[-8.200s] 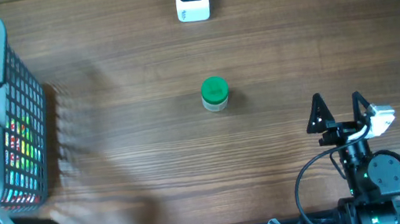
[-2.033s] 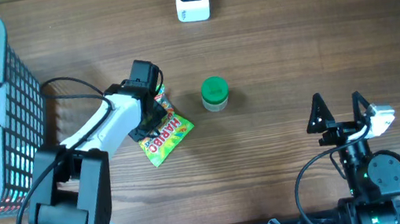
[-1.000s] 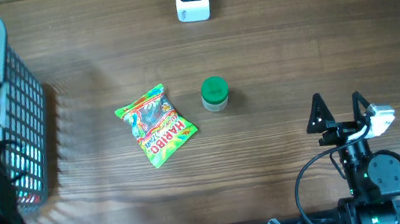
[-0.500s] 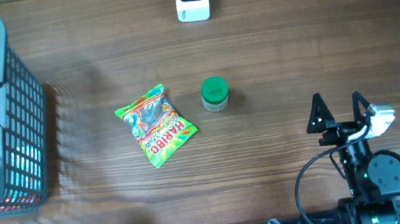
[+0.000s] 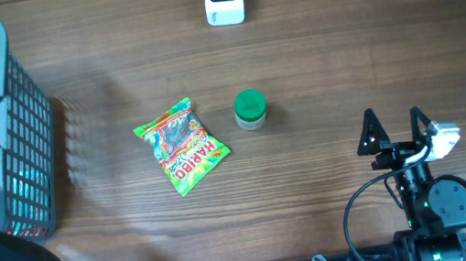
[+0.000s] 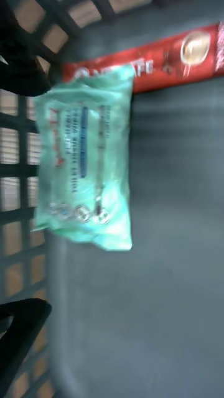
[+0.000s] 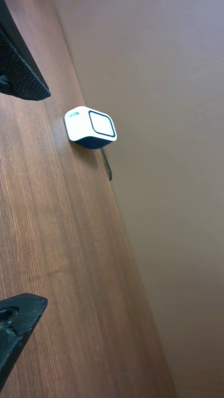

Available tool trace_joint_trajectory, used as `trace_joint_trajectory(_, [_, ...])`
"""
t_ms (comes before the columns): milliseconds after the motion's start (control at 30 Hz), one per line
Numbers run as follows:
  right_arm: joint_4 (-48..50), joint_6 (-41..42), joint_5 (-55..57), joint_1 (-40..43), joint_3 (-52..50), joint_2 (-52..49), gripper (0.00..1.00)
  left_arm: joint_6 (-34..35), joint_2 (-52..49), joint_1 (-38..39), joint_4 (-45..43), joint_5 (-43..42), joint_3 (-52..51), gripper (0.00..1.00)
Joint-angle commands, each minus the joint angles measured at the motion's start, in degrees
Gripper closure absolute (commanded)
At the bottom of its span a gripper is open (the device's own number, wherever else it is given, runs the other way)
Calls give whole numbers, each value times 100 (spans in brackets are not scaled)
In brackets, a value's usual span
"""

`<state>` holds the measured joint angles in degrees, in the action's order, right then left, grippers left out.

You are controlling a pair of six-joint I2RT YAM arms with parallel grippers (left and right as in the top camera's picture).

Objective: Scan the item barcode
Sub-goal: 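Reach the left gripper into the basket and grasp the mint-green wipes pack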

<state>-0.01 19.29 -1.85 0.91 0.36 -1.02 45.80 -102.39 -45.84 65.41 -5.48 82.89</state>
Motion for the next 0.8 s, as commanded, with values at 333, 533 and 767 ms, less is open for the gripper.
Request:
trace_joint_trajectory(333, [31,39,57,-31,-7,0,0,111,-756,632,-837,472,-614,8])
trace_joint_trajectory(533, [31,37,57,-31,-7,0,0,94,-831,909,-839,774,-614,96])
trace_joint_trajectory(767, [31,42,57,-31,-7,0,0,-70,-750,872,-796,837,-450,96])
